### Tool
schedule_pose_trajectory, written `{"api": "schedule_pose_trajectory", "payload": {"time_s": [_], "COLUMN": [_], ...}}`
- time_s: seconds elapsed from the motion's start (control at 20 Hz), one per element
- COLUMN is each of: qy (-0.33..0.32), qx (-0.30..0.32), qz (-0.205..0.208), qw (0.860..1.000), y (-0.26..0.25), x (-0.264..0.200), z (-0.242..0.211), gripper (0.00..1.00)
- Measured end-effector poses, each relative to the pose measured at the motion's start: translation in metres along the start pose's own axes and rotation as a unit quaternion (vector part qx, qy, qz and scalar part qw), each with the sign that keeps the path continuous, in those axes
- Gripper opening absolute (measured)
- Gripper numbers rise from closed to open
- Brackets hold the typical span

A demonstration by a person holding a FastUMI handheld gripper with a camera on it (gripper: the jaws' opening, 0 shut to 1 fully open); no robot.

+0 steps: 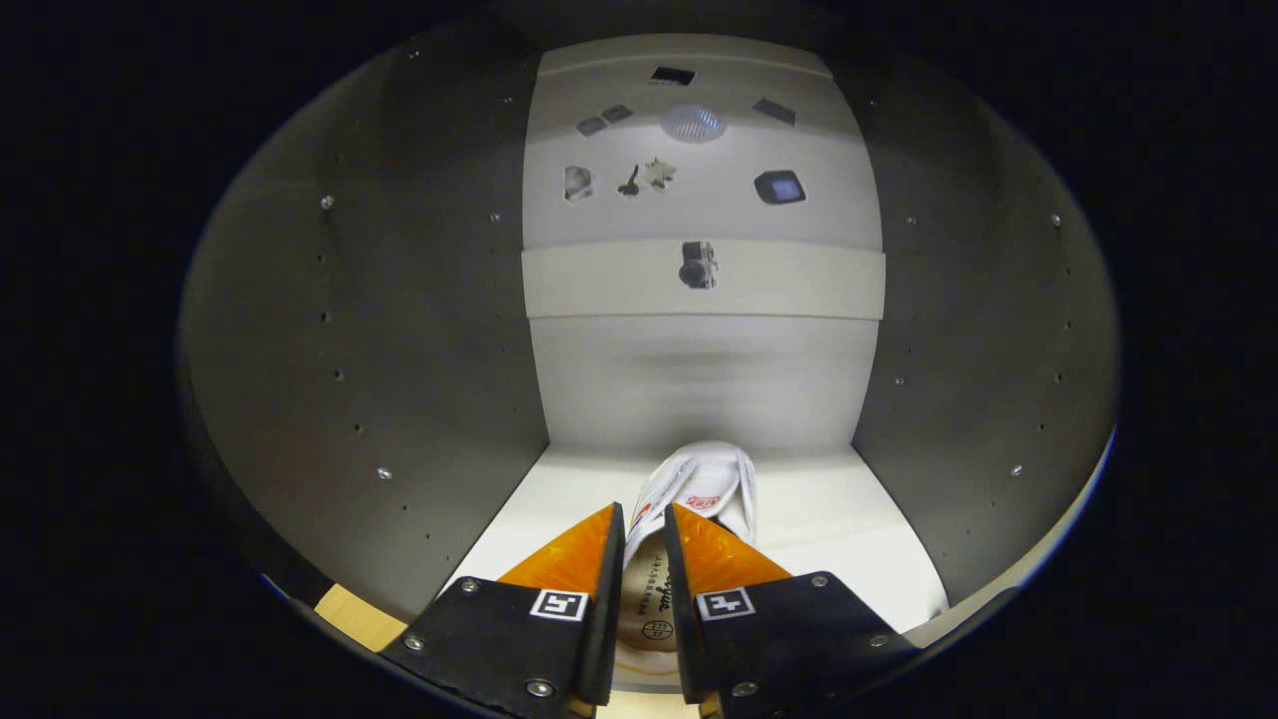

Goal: Open the shoe cabinet door, grab the shoes and put them into the shoe cabinet, then close the shoe cabinet door.

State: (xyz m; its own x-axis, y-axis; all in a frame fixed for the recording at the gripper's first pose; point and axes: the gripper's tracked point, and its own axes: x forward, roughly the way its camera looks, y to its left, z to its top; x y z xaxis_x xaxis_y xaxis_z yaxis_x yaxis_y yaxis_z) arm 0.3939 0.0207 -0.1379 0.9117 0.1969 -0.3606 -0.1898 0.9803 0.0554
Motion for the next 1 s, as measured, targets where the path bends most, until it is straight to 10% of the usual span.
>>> {"api": "schedule_pose_trajectory", "payload": {"time_s": [1.0], "qy": [-0.142], "qx": [-0.010], "qz": [-0.039], "qw": [0.989], "y": [0.012], "x": [-0.303], "z": [0.046], "gripper": [0.48]}}
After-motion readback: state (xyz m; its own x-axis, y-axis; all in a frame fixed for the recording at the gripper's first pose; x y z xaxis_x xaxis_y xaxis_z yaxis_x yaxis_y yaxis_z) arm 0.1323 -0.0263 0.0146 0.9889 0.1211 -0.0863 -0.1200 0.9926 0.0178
